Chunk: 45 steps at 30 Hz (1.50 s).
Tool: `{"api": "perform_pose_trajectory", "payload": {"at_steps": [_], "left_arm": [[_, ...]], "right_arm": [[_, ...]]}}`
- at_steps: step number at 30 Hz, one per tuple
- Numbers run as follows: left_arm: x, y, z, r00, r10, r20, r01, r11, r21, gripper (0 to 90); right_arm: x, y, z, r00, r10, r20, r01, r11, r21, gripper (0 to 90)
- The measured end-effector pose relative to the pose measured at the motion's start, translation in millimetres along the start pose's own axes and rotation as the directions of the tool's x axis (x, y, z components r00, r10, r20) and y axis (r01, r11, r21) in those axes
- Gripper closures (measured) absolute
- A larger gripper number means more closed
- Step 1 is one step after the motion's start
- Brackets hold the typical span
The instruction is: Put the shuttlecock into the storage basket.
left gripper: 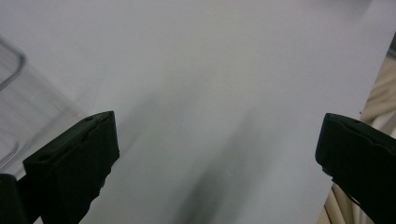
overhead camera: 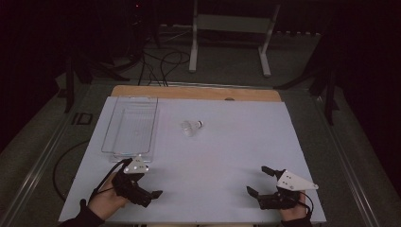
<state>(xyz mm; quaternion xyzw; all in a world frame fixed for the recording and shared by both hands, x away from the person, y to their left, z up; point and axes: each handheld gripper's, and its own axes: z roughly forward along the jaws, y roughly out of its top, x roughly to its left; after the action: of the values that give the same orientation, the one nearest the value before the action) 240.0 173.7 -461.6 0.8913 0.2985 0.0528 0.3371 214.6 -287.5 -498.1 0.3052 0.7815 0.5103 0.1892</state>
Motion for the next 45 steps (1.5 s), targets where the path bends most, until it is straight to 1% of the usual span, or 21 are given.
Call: {"api": "perform_pose_trajectory", "payload": {"at_steps": [2, 5, 8, 11, 14, 18, 21, 22, 24, 26, 30, 31, 32, 33, 34, 39, 42, 44, 45], "left_arm": [[-2.2, 2.7, 1.5, 1.0000, 0.004, 0.007, -0.004, 0.9999, 0.010, 0.3], [-4.1, 7.1, 1.9, 0.9999, 0.013, 0.001, -0.013, 0.9996, 0.024, 0.3], [-4.3, 12.8, 1.0, 0.9999, -0.004, -0.016, 0.004, 0.9990, 0.044, 0.4], [-5.2, 18.6, 0.7, 0.9996, -0.001, -0.028, 0.003, 0.9982, 0.060, 0.3], [-6.7, 24.8, 2.9, 0.9991, 0.002, -0.043, 0.002, 0.9962, 0.087, 0.3], [-8.8, 31.8, 6.0, 0.9991, 0.022, -0.037, -0.018, 0.9939, 0.109, 0.3], [-9.5, 37.9, 8.9, 0.9993, 0.017, -0.032, -0.013, 0.9922, 0.124, 0.4], [-10.6, 39.7, 10.3, 0.9990, 0.025, -0.036, -0.020, 0.9913, 0.130, 0.3], [-13.7, 43.0, 13.0, 0.9975, 0.055, -0.045, -0.048, 0.9879, 0.147, 0.4], [-15.9, 46.4, 15.6, 0.9957, 0.070, -0.061, -0.059, 0.9853, 0.160, 0.4], [-15.6, 50.2, 17.2, 0.9958, 0.072, -0.056, -0.062, 0.9845, 0.164, 0.3], [-16.4, 53.0, 18.3, 0.9953, 0.081, -0.053, -0.071, 0.9826, 0.171, 0.4], [-16.5, 54.5, 18.8, 0.9956, 0.082, -0.046, -0.073, 0.9825, 0.171, 0.4], [-16.4, 55.9, 19.5, 0.9962, 0.080, -0.034, -0.073, 0.9822, 0.173, 0.4], [-16.5, 57.3, 20.5, 0.9965, 0.078, -0.030, -0.072, 0.9818, 0.176, 0.3], [-13.8, 64.7, 27.8, 0.9977, 0.068, -0.005, -0.065, 0.9758, 0.209, 0.4], [-11.9, 68.1, 30.5, 0.9978, 0.065, -0.015, -0.060, 0.9730, 0.223, 0.4], [-10.3, 70.2, 32.4, 0.9983, 0.055, -0.016, -0.051, 0.9730, 0.225, 0.4], [-10.1, 71.3, 33.7, 0.9980, 0.061, -0.017, -0.056, 0.9709, 0.233, 0.4]], "right_arm": [[0.0, 0.0, 0.1, 1.0000, 0.002, -0.001, -0.002, 1.000, 0.001, 9.5], [0.0, 0.0, 0.1, 1.0000, 0.002, -0.003, -0.002, 1.000, 0.001, 9.5], [-0.1, -0.3, 0.5, 1.0000, 0.005, -0.004, -0.005, 1.000, 0.002, 9.5], [0.3, -0.3, 1.0, 1.0000, 0.006, -0.006, -0.006, 1.000, 0.004, 9.5], [0.5, -0.1, 0.9, 1.0000, 0.005, -0.006, -0.005, 1.000, 0.005, 9.5], [-0.2, -0.5, 1.1, 0.9999, 0.008, -0.009, -0.008, 1.000, 0.007, 9.5], [0.0, -0.1, 1.3, 0.9999, 0.009, -0.009, -0.009, 1.000, 0.007, 9.5], [0.3, 0.0, 1.4, 0.9999, 0.010, -0.010, -0.010, 1.000, 0.007, 9.5], [0.5, -0.1, 1.6, 0.9999, 0.010, -0.011, -0.010, 1.000, 0.008, 9.5], [0.5, 0.0, 1.7, 0.9999, 0.009, -0.010, -0.009, 1.000, 0.009, 9.5], [0.4, 0.2, 1.8, 0.9999, 0.006, -0.011, -0.006, 1.000, 0.008, 9.5], [0.5, 0.2, 2.0, 0.9999, 0.007, -0.011, -0.007, 1.000, 0.010, 9.5], [0.5, 0.2, 2.0, 0.9999, 0.007, -0.011, -0.007, 1.000, 0.009, 9.5], [0.4, 0.1, 2.1, 0.9999, 0.006, -0.011, -0.006, 1.000, 0.011, 9.5], [0.4, 0.1, 2.4, 0.9999, 0.006, -0.011, -0.006, 1.000, 0.011, 9.5], [0.7, 0.3, 2.6, 0.9999, 0.004, -0.013, -0.004, 1.000, 0.013, 9.5], [0.8, 0.5, 2.5, 0.9999, 0.003, -0.011, -0.003, 1.000, 0.011, 9.5], [0.4, 0.7, 2.4, 0.9999, -0.001, -0.011, 0.002, 1.000, 0.008, 9.5], [0.3, 0.7, 2.5, 0.9999, -0.002, -0.010, 0.002, 1.000, 0.008, 9.5]]}}
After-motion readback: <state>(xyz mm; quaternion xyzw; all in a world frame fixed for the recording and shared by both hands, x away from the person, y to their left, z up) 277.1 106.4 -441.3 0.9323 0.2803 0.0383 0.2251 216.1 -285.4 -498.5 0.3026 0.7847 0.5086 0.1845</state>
